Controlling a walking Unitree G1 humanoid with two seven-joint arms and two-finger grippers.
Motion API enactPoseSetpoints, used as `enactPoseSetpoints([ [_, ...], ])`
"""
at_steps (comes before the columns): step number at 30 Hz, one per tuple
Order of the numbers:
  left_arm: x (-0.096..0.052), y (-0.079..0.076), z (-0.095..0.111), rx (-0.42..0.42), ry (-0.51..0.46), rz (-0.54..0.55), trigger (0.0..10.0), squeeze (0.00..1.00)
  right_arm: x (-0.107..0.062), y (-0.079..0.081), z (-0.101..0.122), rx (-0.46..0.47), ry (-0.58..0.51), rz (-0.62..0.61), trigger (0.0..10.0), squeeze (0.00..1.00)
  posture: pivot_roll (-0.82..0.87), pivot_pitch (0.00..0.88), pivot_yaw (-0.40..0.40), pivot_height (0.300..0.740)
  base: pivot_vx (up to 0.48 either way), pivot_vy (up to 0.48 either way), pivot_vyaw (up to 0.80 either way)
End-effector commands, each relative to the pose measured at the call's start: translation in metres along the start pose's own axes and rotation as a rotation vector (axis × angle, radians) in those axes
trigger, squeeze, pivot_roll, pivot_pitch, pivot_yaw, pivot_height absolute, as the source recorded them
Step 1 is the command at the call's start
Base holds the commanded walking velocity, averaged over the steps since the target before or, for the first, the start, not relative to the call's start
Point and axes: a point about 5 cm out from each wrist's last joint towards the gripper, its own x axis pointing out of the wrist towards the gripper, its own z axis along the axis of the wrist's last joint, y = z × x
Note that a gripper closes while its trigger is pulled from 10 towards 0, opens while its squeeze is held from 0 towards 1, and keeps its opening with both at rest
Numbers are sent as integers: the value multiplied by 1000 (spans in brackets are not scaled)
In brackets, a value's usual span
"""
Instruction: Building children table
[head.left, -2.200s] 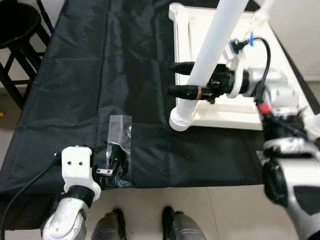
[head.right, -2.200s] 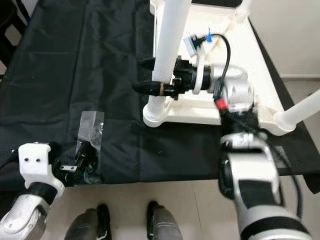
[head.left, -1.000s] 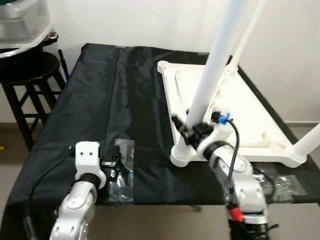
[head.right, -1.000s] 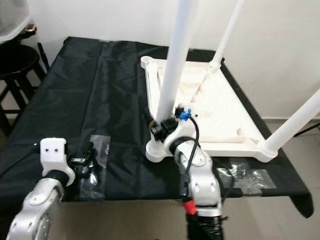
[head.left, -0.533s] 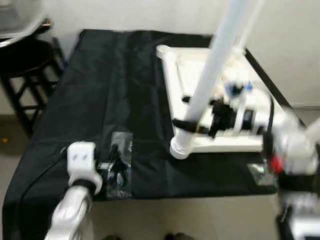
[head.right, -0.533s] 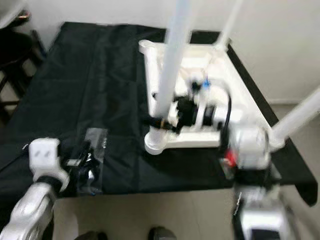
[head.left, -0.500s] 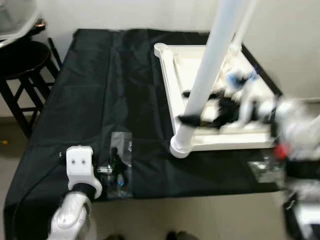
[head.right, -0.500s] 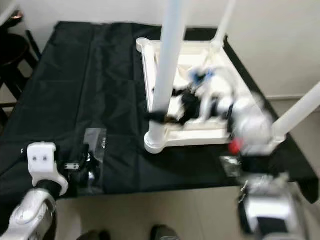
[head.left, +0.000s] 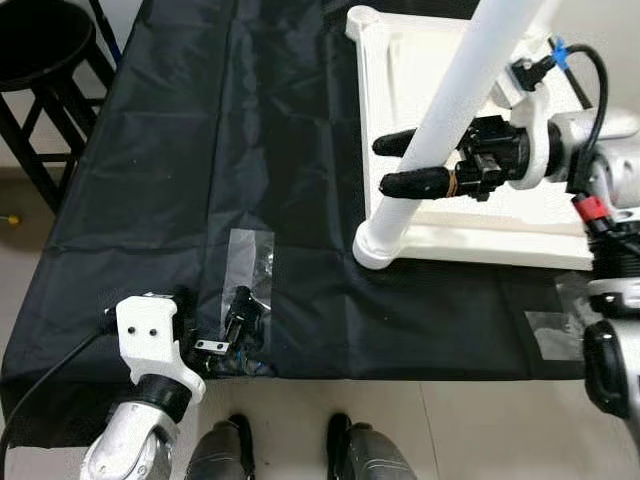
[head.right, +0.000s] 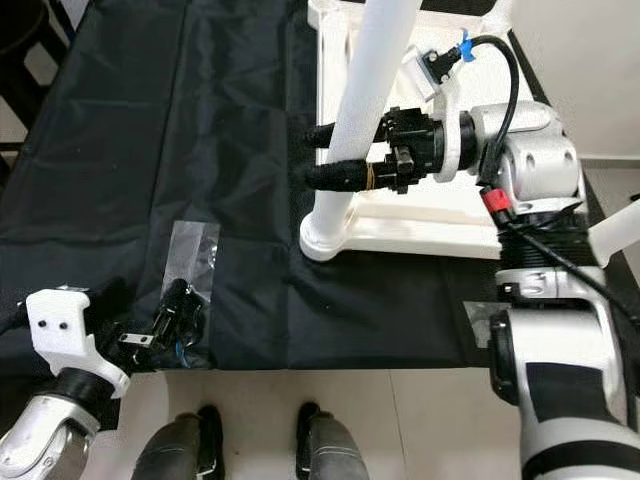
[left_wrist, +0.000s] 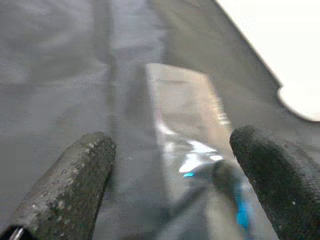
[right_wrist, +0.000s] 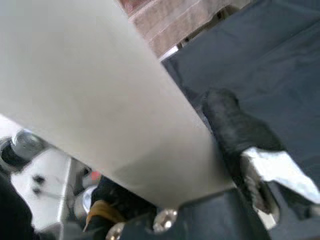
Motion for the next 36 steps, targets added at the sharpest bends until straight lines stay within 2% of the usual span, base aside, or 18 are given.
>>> enactPoseSetpoints([
  [1,-4,-8,2,-35,4,-75,10000,0,-6,-1,-7,38,3,-8,0,0,31,370,-107,740,0,0,0],
  [5,-8,-17,15,-135,-59,-270,10000,0,-19,1,-20,57,71,-63,0,0,-34,345,-142,740,0,0,0],
  [8,-13,-18,21,-229,-142,-400,10000,0,-29,10,-51,112,196,-330,0,0,-75,293,-194,740,0,0,0],
  [10,-17,-21,19,-236,-132,-473,10000,0,-9,28,-76,214,167,-643,0,0,-62,259,-230,740,0,0,0],
  [11,-18,-20,17,-235,-127,-507,10000,0,16,57,-115,332,181,-930,0,0,-62,200,-239,740,0,0,0],
  [12,-18,-20,17,-235,-127,-507,10000,0,16,57,-115,332,181,-930,0,0,-62,200,-239,740,0,0,0],
  [13,-16,-18,16,-232,-131,-525,10000,0,39,93,-150,478,224,-1153,0,0,-57,161,-212,740,0,0,0],
  [14,-14,-16,16,-234,-144,-537,10000,0,60,117,-166,553,250,-1226,0,0,-57,150,-211,740,0,0,0],
  [16,-9,-14,19,-227,-162,-553,10000,0,76,117,-174,569,228,-1253,0,0,-41,90,-196,740,0,0,0],
  [18,1,-12,23,-199,-180,-595,10000,0,86,92,-176,517,170,-1236,0,0,-31,44,-191,740,0,0,0],
  [21,1,-12,23,-199,-180,-595,10000,0,86,92,-176,517,170,-1236,0,0,-31,44,-191,740,0,0,0],
  [24,13,-11,26,-158,-189,-666,10000,0,81,66,-172,466,144,-1274,0,0,-28,0,-178,740,0,0,0],
  [25,18,-9,24,-149,-187,-686,10000,0,81,60,-170,472,146,-1260,9137,0,-46,0,-158,740,0,0,0],
  [28,20,-9,21,-148,-179,-699,10000,0,79,61,-161,454,142,-1214,10000,0,-45,0,-151,740,0,0,0],
  [29,20,-9,17,-148,-161,-707,10000,0,73,61,-152,437,126,-1141,10000,651,-55,0,-139,740,0,0,0],
  [30,20,-9,17,-148,-161,-707,10000,0,73,61,-152,437,126,-1141,10000,651,-55,0,-139,740,0,0,0],
  [31,19,-9,12,-150,-142,-707,10000,0,67,64,-138,395,84,-964,10000,1000,-56,0,-137,740,0,0,0],
  [36,13,-8,7,-154,-110,-697,10000,0,36,61,-104,271,-20,-666,10000,1000,-58,19,-126,740,0,0,0],
])
